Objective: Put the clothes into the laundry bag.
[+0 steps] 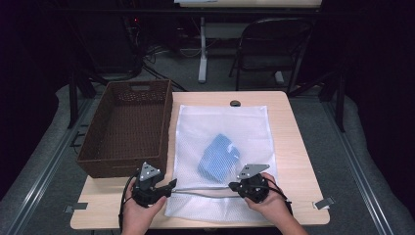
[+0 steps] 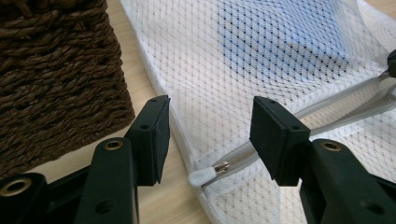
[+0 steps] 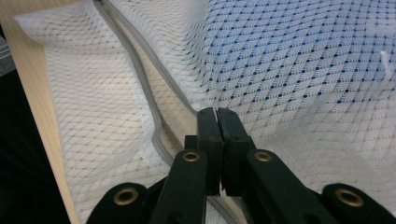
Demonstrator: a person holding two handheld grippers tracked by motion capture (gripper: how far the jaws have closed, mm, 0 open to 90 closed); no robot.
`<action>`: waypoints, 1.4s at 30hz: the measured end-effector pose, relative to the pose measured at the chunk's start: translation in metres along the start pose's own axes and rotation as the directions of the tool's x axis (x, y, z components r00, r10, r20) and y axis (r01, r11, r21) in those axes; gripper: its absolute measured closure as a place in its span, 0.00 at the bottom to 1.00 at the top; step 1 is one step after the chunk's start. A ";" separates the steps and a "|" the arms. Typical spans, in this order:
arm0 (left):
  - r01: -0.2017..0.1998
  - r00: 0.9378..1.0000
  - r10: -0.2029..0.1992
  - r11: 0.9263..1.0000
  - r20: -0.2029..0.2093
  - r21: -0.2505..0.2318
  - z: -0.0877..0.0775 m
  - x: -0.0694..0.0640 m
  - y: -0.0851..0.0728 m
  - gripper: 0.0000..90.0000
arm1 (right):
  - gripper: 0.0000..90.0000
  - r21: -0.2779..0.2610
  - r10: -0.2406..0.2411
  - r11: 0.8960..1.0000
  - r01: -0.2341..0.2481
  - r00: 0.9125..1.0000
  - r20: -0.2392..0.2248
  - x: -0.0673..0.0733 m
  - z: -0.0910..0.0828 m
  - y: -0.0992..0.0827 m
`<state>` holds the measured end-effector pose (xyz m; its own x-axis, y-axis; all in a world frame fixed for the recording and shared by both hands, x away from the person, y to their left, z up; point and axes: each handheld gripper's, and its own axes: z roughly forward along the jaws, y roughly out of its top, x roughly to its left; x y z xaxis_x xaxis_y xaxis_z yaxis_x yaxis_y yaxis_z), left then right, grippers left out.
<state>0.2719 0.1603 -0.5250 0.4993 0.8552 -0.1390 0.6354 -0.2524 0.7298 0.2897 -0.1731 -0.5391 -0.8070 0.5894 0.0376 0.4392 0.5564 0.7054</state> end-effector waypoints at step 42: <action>-0.071 0.997 0.071 0.997 -0.015 0.002 0.004 -0.001 -0.008 0.56 | 0.61 -0.105 0.056 0.993 -0.055 0.998 0.007 0.001 -0.010 0.001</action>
<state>0.2689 0.1600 -0.5331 0.5344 0.8417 -0.0773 0.5997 -0.3131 0.7364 0.2854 -0.1776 -0.5310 -0.7783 0.6236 0.0725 0.4393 0.4585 0.7725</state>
